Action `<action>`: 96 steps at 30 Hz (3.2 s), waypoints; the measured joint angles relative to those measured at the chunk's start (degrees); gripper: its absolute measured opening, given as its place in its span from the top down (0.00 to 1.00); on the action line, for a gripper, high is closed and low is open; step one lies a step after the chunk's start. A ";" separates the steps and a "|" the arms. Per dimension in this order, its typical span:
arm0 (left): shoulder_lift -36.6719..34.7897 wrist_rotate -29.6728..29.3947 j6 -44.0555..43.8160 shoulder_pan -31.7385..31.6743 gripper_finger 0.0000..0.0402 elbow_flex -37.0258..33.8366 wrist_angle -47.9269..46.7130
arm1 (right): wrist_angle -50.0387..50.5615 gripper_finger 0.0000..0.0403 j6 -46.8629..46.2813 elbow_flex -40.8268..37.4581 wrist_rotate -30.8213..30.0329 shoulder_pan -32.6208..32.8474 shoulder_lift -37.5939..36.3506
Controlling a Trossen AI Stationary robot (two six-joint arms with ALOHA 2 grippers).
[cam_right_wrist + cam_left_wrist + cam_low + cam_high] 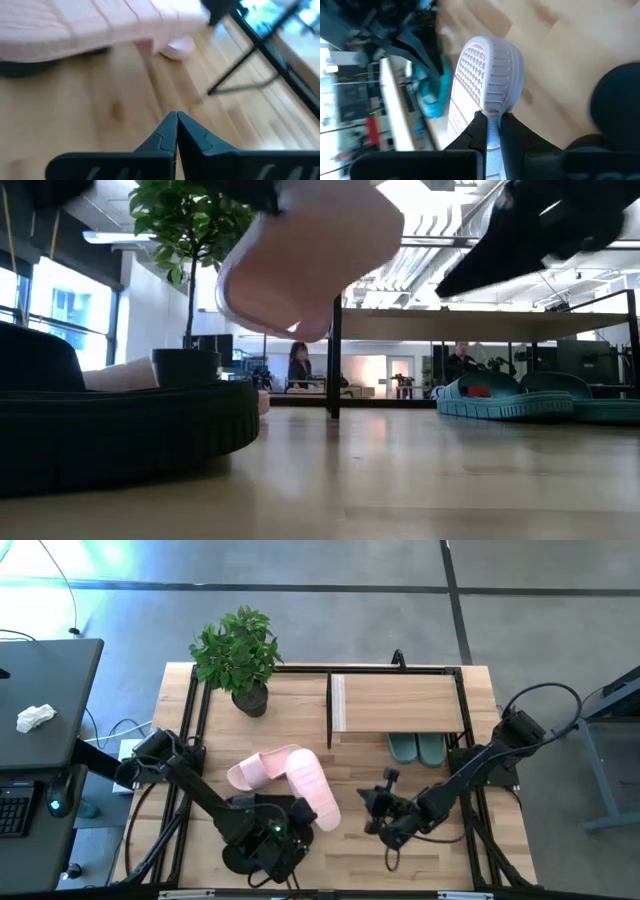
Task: Pick and place slides into the shelf
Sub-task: Put the right pink slide under the shelf
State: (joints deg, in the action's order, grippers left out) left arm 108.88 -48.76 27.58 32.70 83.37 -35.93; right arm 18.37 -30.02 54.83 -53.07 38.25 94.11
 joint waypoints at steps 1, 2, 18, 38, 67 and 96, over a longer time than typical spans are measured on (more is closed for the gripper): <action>0.00 1.84 -1.06 -0.04 0.96 1.48 -1.65 | -0.31 1.00 1.33 1.00 -0.07 1.05 -0.02; 0.00 3.64 -2.02 -0.07 0.96 2.94 -3.25 | -0.72 1.00 2.45 2.13 -0.31 2.22 -0.03; 0.02 25.71 -10.29 -4.48 0.96 20.49 -16.15 | -0.89 0.79 11.06 22.09 5.14 15.42 -0.02; 0.02 42.31 -17.48 -14.53 0.96 25.89 -16.14 | -2.80 0.61 12.09 22.19 -7.00 11.91 5.52; 0.02 46.63 -16.20 -14.77 0.92 25.81 -14.33 | 2.26 0.93 5.87 22.19 -8.02 9.41 5.62; -0.69 34.50 -18.46 -9.69 0.49 25.90 -32.06 | 26.11 0.95 -23.55 22.08 -25.90 23.66 1.33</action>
State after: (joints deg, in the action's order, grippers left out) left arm 108.19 -14.26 9.13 23.02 109.27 -67.99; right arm 44.48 -53.57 76.90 -78.97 61.91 95.44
